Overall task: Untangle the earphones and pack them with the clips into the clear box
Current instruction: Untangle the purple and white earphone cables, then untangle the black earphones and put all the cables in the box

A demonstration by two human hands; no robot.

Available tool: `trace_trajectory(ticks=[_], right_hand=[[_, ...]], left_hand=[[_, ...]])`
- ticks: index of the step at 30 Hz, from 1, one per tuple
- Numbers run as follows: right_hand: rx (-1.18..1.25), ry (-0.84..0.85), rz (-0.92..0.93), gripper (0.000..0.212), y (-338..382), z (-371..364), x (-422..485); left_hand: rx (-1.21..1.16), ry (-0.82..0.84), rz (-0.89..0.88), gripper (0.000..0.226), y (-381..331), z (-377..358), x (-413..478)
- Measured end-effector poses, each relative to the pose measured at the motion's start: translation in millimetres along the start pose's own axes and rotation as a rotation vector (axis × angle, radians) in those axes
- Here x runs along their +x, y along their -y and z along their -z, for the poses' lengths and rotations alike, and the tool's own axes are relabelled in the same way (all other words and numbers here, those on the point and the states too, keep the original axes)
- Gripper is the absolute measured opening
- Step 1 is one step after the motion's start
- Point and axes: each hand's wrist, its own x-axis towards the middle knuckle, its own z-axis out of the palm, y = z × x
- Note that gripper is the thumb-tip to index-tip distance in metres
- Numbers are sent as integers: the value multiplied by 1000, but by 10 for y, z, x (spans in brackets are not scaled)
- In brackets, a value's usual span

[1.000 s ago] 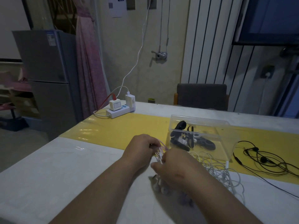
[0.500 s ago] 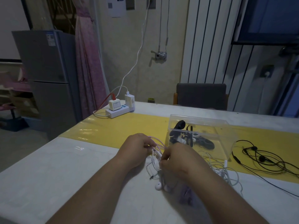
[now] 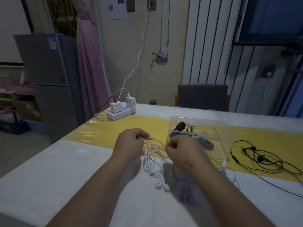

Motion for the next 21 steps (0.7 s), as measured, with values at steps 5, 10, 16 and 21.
trace_trajectory(ticks=[5, 10, 16, 21], right_hand=[[33, -74, -30, 15, -110, 235, 27], [102, -127, -22, 13, -191, 482, 3], [55, -217, -91, 15, -629, 810, -229], [9, -203, -209, 14, -1073, 1007, -387]], left_hand=[[74, 140, -61, 46, -297, -63, -28], [32, 153, -101, 41, -574, -205, -119], [-46, 171, -150, 28, -885, -618, -283], [-16, 244, -222, 23, -1133, -1019, -413]])
